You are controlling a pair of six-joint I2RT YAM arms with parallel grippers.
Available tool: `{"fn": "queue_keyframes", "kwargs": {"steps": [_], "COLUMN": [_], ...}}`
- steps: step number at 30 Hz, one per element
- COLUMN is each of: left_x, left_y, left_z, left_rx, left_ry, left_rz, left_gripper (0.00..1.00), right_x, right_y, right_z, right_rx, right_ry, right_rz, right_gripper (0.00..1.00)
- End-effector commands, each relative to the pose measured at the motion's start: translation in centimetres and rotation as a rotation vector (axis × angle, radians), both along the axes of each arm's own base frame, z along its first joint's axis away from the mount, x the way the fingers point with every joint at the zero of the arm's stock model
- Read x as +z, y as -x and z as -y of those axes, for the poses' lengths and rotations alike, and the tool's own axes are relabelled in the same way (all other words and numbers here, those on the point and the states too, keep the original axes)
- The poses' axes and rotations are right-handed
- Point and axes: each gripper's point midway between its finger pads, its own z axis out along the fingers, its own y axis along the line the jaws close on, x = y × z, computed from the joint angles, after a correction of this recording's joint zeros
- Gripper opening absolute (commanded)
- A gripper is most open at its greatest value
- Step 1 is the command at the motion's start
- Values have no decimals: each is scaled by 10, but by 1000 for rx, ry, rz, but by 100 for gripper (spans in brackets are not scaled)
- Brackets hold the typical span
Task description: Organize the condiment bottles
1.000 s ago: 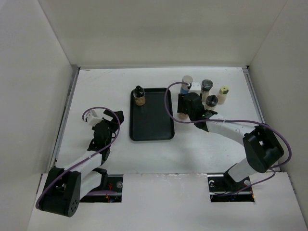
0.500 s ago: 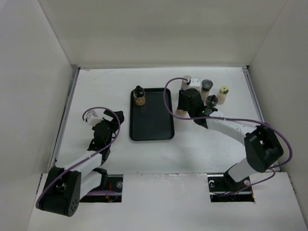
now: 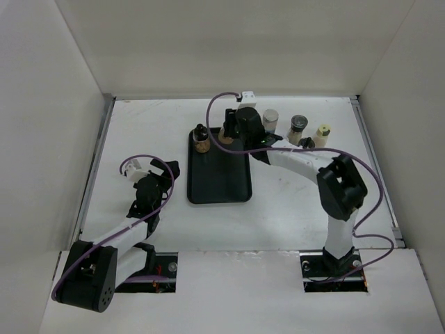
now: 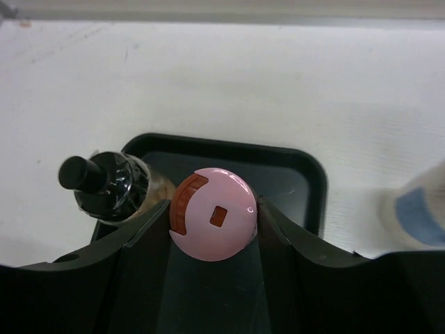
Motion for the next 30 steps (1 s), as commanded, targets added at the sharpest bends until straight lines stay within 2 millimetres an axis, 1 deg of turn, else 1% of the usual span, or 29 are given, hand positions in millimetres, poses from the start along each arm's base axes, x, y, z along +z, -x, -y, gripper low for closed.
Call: {"fn": "queue_keyframes", "kwargs": {"steps": [1,4,6,8,9,10,12,13,14,16,18,19,20,21,22,23,24,25,26,28,29,30], "left_x": [16,16,15,15,15,16,16,16,16,16,17,17,17,17,17,18,19,19,19,18,18,18], "left_y": [-5,-4,-5,-5,-5,-5,-5,-5,-5,-5,-4,-4,-4,-4,-4,-4,-4,-4,-4,-4,-5,-5], "left_z": [1,1,2,4,4,4,3,3,4,5,3,3,3,3,4,4,4,3,3,3,4,4], "left_rx": [7,8,2,-3,-4,-1,0,0,-3,-6,0,2,2,0,-3,-3,-1,-1,0,1,-2,-3], "left_ry": [9,9,10,12,11,9,9,9,10,10,10,10,10,10,11,12,10,10,9,7,7,7], "left_rz": [57,58,53,53,54,57,59,59,59,59,62,63,63,62,62,66,68,69,69,65,63,60], "left_gripper": [100,100,100,100,100,100,100,100,100,100,100,100,100,100,100,100,100,100,100,100,100,100], "right_x": [9,-3,-9,-18,-25,-27,-32,-30,-24,-8,10,19,27,31,34,33,32,29,23,9,1,-7], "right_y": [-16,-27,-29,-30,-31,-30,-27,-24,-21,-13,-1,6,12,19,22,25,30,32,36,44,46,48], "right_z": [-33,-41,-46,-51,-52,-53,-53,-52,-51,-45,-35,-27,-16,-3,16,29,53,68,86,117,129,141], "right_rx": [50,42,45,45,46,44,43,45,49,52,54,47,39,26,-6,-28,-75,-108,-145,-212,-239,-265], "right_ry": [-53,-52,-53,-40,-31,-28,-25,-26,-32,-49,-69,-74,-78,-81,-85,-82,-80,-78,-71,-53,-46,-36], "right_rz": [48,38,32,25,18,14,5,4,10,31,48,59,71,76,80,78,71,65,52,12,-6,-22], "right_gripper": [43,44,45,49,54,59,74,79,83,85,86,85,81,73,63,54,43,38,35,36,39,47]}}
